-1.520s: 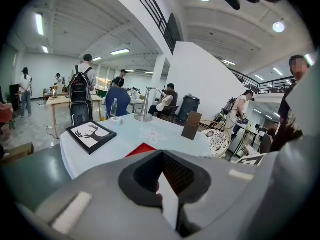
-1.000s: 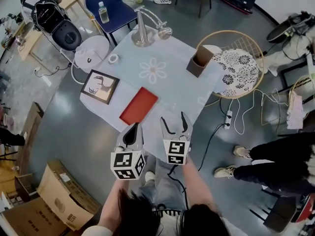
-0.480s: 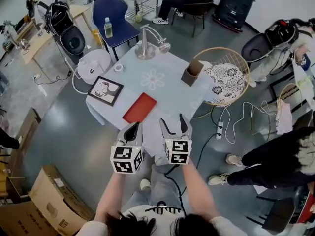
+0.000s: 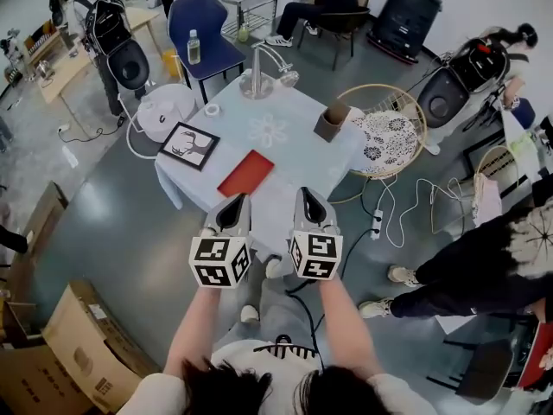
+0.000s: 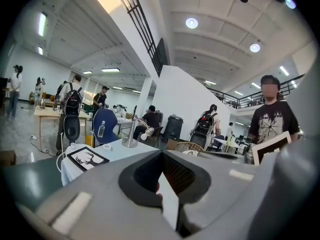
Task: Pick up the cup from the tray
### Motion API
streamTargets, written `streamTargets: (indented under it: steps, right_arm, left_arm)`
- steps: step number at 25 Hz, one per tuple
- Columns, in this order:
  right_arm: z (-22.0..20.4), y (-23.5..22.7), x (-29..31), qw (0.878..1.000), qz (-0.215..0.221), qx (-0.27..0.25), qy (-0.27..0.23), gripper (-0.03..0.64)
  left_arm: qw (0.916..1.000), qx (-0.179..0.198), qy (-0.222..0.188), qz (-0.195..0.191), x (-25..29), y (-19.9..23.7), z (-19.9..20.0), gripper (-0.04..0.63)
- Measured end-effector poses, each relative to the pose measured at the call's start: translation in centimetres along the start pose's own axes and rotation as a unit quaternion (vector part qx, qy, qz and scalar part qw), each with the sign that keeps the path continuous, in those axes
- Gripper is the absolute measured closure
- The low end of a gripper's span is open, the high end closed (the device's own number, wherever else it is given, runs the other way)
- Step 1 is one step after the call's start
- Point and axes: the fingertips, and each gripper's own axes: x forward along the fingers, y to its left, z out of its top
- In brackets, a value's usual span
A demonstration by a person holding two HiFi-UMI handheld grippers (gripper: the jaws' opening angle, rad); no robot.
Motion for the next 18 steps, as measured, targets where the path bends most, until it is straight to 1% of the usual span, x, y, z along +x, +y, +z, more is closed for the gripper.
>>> streamTargets:
  steps: [4,8,12,18]
  right_arm:
    - [1.3,1.5,-1.3,1.0,0.012,-0.005,-0.01,0.592]
    - [1.9,2.3,-2.4,1.0,0.01,-0.013,-0.001,0.592]
    - [2.1,2.9,-3.6,1.0,0.001,-0.029,0.005,0.593]
    - [2.4,3.9,-4.2,0.999,0.002,-0.044,0.007,0.593]
  left_arm:
    - [1.0,0.004,-0.005,-0.001,-1.3,-0.2,0.4,0.595]
    - [0.9998,0.015,-0.009,-0.008,-2.3,-0.9,0.7,0.595]
    - [0.9997,0.016,-0.014,-0.008,-3.4,-1.0,0.7,0.595]
    - [0.9995,0.026,-0.018,-0.009,-4.2,-0.9,1.1,0.595]
